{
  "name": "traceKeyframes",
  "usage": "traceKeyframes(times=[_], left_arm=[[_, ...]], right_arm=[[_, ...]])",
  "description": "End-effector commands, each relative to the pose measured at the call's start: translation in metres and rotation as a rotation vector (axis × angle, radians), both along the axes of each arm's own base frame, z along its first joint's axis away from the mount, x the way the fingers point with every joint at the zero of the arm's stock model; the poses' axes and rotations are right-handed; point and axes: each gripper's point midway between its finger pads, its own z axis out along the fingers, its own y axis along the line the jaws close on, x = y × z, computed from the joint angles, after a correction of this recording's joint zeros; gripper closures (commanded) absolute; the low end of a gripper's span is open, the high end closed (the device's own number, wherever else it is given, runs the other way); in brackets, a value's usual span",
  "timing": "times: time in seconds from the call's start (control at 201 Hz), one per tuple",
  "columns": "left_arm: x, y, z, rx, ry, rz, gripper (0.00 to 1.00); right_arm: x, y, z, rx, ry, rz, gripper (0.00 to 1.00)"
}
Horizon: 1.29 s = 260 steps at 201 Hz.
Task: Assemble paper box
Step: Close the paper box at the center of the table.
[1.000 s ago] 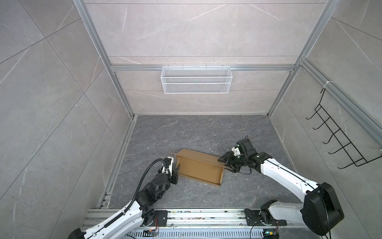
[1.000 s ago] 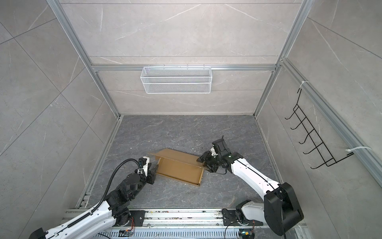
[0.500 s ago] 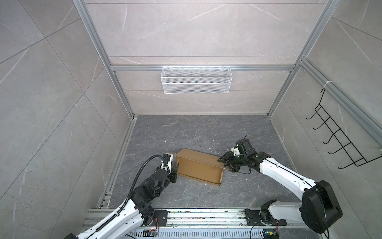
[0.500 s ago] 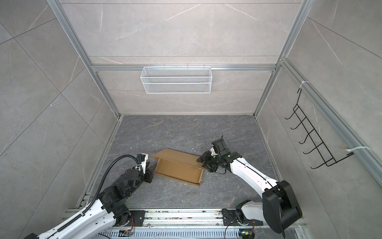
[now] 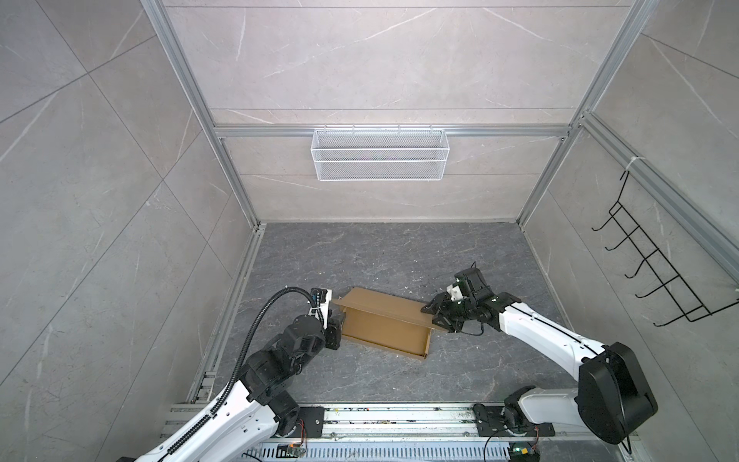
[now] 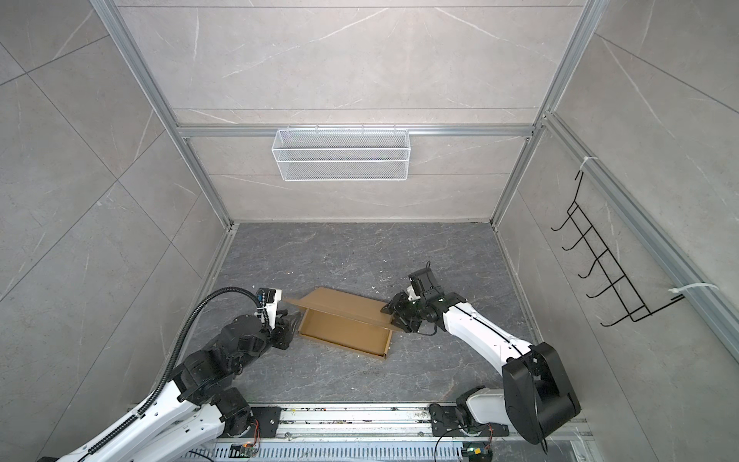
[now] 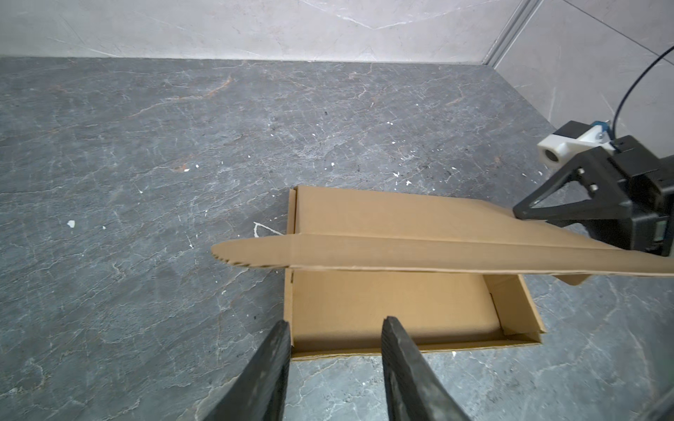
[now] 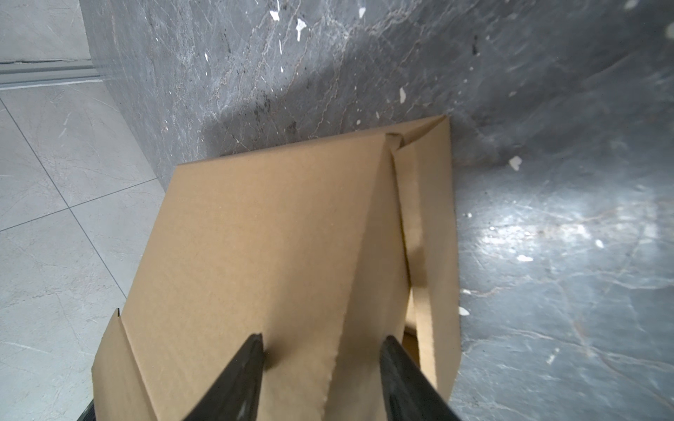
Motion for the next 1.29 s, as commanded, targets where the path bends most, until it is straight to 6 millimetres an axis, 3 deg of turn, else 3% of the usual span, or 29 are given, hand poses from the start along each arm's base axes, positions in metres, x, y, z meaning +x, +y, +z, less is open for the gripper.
traceKeyframes(times=[0.0, 0.383, 0.557, 0.647, 0.776, 0.935, 1.07, 1.289], left_arm=[[-0.008, -0.003, 0.009, -0.019, 0.029, -0.030, 0.57], [0.007, 0.027, 0.063, 0.046, -0.069, 0.127, 0.55], [0.028, 0.017, 0.073, 0.127, -0.052, 0.156, 0.43], [0.042, 0.005, 0.071, 0.184, -0.007, 0.142, 0.35], [0.063, -0.015, 0.051, 0.140, 0.184, 0.057, 0.30], [0.085, -0.009, 0.023, 0.036, 0.375, 0.062, 0.29], [0.097, -0.012, 0.013, -0.169, 0.483, 0.040, 0.27], [0.094, -0.020, -0.012, -0.204, 0.560, 0.001, 0.27]], right_arm=[[0.010, -0.001, 0.005, -0.016, -0.035, 0.001, 0.47], [0.008, -0.004, -0.003, -0.037, -0.034, 0.005, 0.47], [0.006, -0.006, -0.006, -0.049, -0.034, 0.011, 0.47], [0.005, -0.007, -0.005, -0.052, -0.038, 0.016, 0.47], [0.005, -0.009, -0.004, -0.066, -0.051, 0.021, 0.48], [0.003, -0.010, -0.006, -0.070, -0.048, 0.022, 0.48], [0.002, -0.011, -0.009, -0.074, -0.041, 0.021, 0.48], [0.001, -0.013, -0.009, -0.094, -0.058, 0.043, 0.48]])
